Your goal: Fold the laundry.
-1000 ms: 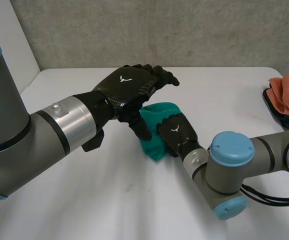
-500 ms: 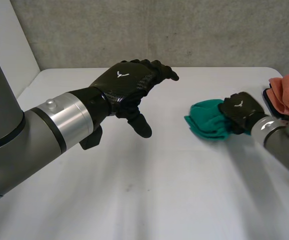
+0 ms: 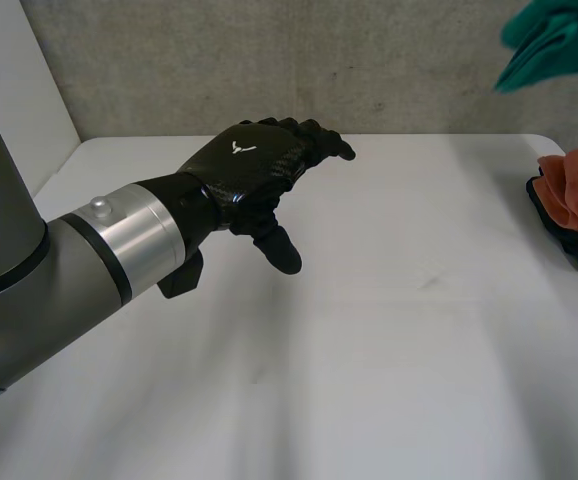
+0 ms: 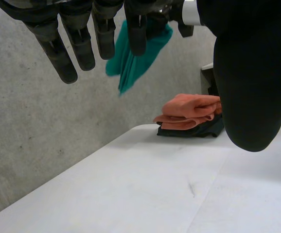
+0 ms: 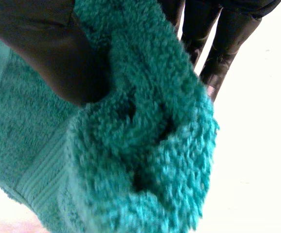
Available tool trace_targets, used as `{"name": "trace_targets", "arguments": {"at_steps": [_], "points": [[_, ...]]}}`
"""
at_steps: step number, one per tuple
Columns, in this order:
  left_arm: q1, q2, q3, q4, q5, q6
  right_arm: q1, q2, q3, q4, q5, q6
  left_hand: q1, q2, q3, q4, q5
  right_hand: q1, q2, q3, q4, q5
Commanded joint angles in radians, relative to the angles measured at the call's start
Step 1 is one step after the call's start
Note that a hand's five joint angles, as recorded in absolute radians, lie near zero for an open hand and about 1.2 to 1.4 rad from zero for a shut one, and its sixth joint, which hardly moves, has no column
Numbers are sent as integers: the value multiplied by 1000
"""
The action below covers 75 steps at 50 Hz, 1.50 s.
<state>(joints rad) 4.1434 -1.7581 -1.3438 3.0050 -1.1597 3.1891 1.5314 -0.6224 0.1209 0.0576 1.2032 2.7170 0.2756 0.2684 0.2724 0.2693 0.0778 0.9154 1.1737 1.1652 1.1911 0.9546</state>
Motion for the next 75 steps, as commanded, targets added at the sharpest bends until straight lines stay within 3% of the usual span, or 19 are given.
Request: {"name": "trace_targets", "arguments": {"at_steps": [1,16,33,34,35,37,49,56,61,69,75], "points": [[-2,0,0,0,-2,0,-83,196,-216,97,-56,-29,-18,-11,-15,-12,5,481,223,231,205,267],[-11,2,-5,2,-14,-23,-223,325,-98,366,-119,-171,-18,-11,-15,-12,5,481,223,231,205,267],[-9,2,-8,6,-15,-25,-287,299,-116,582,-175,-206,-15,-8,-12,-9,8,481,223,231,205,267],[-9,2,-8,6,-15,-25,-292,294,-132,616,-168,-218,-15,-8,-12,-9,8,447,189,197,171,233],[-11,2,-8,6,-15,-25,-295,293,-144,633,-160,-223,-15,-8,-12,-9,8,194,-64,-56,-82,-20],[-11,2,-8,6,-15,-25,-306,288,-171,659,-151,-224,-15,-8,-12,-9,8,-693,-952,-943,-969,-907],[-12,14,-8,6,-15,-25,-324,145,-257,641,-7,-213,-15,-8,-12,-9,8,-741,-999,-991,-1017,-955],[-9,32,-8,6,-17,-25,-316,30,-267,518,163,-226,-15,-8,-12,-9,8,-741,-999,-991,-1017,-955],[-8,45,-8,6,-17,-26,-203,-42,-273,470,249,-171,-18,-11,-15,-12,5,-741,-999,-991,-1017,-955],[-5,57,-8,8,-21,-26,-15,-45,-302,504,260,77,-18,-11,-15,-12,5,-741,-999,-991,-1017,-955],[-3,57,-9,8,-43,-26,140,-36,-308,541,265,129,-21,-14,-18,-15,2,-741,-999,-991,-1017,-955]]}}
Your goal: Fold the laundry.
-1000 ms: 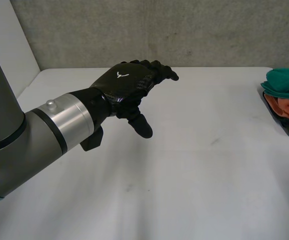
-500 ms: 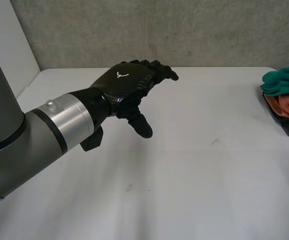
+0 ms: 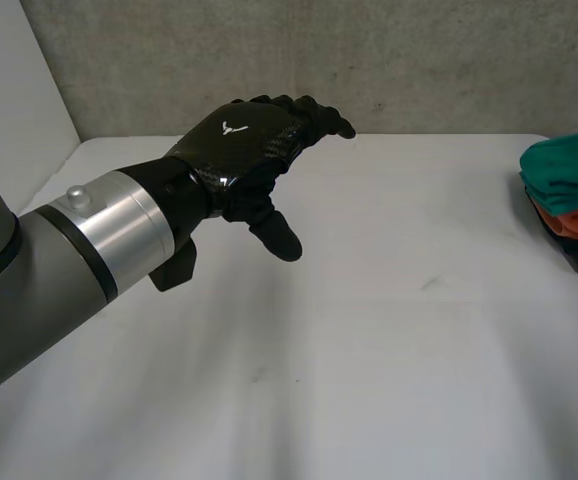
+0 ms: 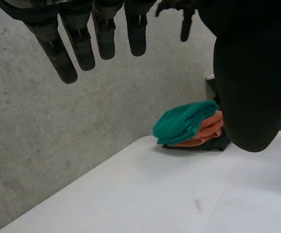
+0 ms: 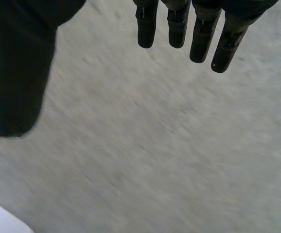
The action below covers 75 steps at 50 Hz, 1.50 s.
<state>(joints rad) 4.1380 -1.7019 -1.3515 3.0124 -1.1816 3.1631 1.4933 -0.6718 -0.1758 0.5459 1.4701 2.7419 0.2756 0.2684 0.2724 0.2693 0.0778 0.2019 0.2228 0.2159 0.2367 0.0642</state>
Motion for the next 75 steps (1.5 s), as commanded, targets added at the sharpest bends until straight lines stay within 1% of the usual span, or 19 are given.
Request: {"name": "trace_targets", "arguments": {"at_steps": [1,2,7,13,20,30,41,44,59,63,75], "points": [[2,1,-2,0,-24,0,197,17,-11,55,2,104,-21,-14,-18,-15,2,-27,-48,-41,-62,-64],[4,2,-2,0,-24,1,235,24,-4,57,21,108,-21,-14,-18,-15,2,-27,-48,-41,-62,-64],[5,10,-8,0,-24,1,337,74,2,60,82,108,-21,-14,-18,-15,2,-27,-48,-41,-62,-64],[8,22,-17,6,-24,1,418,104,19,84,101,125,-21,-14,-18,-15,2,-27,-48,-41,-62,-64],[21,22,-20,8,-24,1,466,123,27,98,119,139,-24,-17,-21,-18,-1,-27,-48,-41,-62,-64],[21,22,-21,8,-24,1,490,150,25,101,157,147,-24,-17,-21,-18,-1,-27,-48,-41,-62,-64],[19,22,-31,11,-24,1,518,161,22,103,165,148,-24,-17,-21,-18,-1,-27,-48,-41,-62,-64],[19,22,-32,14,-24,1,525,172,4,101,177,148,-24,-17,-21,-18,-1,-27,-48,-41,-62,-64],[19,24,-35,14,-24,1,547,206,-59,101,173,147,-24,-17,-21,-18,-1,-27,-48,-41,-62,-64],[18,24,-35,14,-24,1,551,206,-59,101,185,147,-24,-17,-21,-18,-1,-27,-48,-41,-62,-64],[14,24,-37,14,-26,0,538,175,96,144,203,196,-24,-17,-21,-18,-1,-27,-48,-41,-62,-64]]}}
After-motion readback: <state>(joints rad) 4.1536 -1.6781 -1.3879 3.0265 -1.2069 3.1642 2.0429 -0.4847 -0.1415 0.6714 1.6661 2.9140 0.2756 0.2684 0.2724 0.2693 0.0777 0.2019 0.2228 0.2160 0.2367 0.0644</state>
